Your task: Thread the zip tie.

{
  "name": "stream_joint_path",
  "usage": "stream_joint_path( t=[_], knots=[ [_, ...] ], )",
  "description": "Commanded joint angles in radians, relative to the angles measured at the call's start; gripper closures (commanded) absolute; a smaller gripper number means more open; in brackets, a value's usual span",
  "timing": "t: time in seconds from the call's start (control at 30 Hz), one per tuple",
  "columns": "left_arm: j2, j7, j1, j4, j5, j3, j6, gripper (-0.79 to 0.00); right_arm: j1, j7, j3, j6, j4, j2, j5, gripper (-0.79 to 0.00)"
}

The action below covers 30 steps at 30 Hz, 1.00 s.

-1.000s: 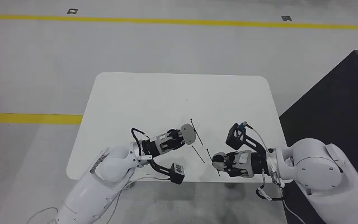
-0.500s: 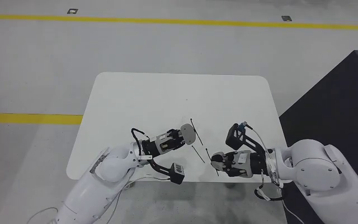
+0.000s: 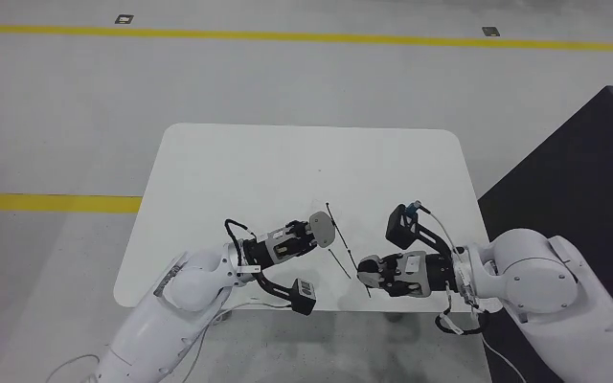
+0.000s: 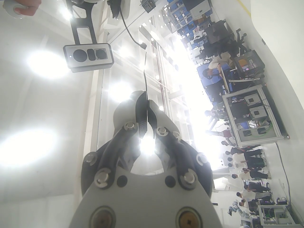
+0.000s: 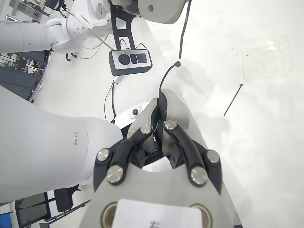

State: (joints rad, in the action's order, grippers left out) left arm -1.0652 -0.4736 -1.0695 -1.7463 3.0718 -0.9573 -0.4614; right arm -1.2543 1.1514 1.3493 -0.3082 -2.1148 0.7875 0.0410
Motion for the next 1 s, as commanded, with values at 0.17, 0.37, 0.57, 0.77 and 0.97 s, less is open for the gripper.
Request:
stream_joint_path(
  t=[0.17, 0.37, 0.57, 0.77, 0.97],
  knots=[
    [0.0, 0.0, 0.0, 0.0, 0.0, 0.0, 0.0, 0.0, 0.008, 0.006, -0.017, 0.001, 0.013, 0.001, -0.007, 0.0],
    [0.0, 0.0, 0.0, 0.0, 0.0, 0.0, 0.0, 0.0, 0.022, 0.008, -0.02, 0.0, 0.031, 0.001, -0.024, 0.0],
    [0.0, 0.0, 0.0, 0.0, 0.0, 0.0, 0.0, 0.0, 0.02, 0.002, -0.014, -0.006, 0.019, 0.0, -0.04, 0.0],
    [0.0, 0.0, 0.0, 0.0, 0.0, 0.0, 0.0, 0.0, 0.019, 0.001, -0.003, -0.008, 0.012, -0.002, -0.049, 0.0],
    [0.0, 0.0, 0.0, 0.0, 0.0, 0.0, 0.0, 0.0, 0.021, -0.003, 0.007, -0.012, 0.017, -0.003, -0.07, 0.0]
  ],
)
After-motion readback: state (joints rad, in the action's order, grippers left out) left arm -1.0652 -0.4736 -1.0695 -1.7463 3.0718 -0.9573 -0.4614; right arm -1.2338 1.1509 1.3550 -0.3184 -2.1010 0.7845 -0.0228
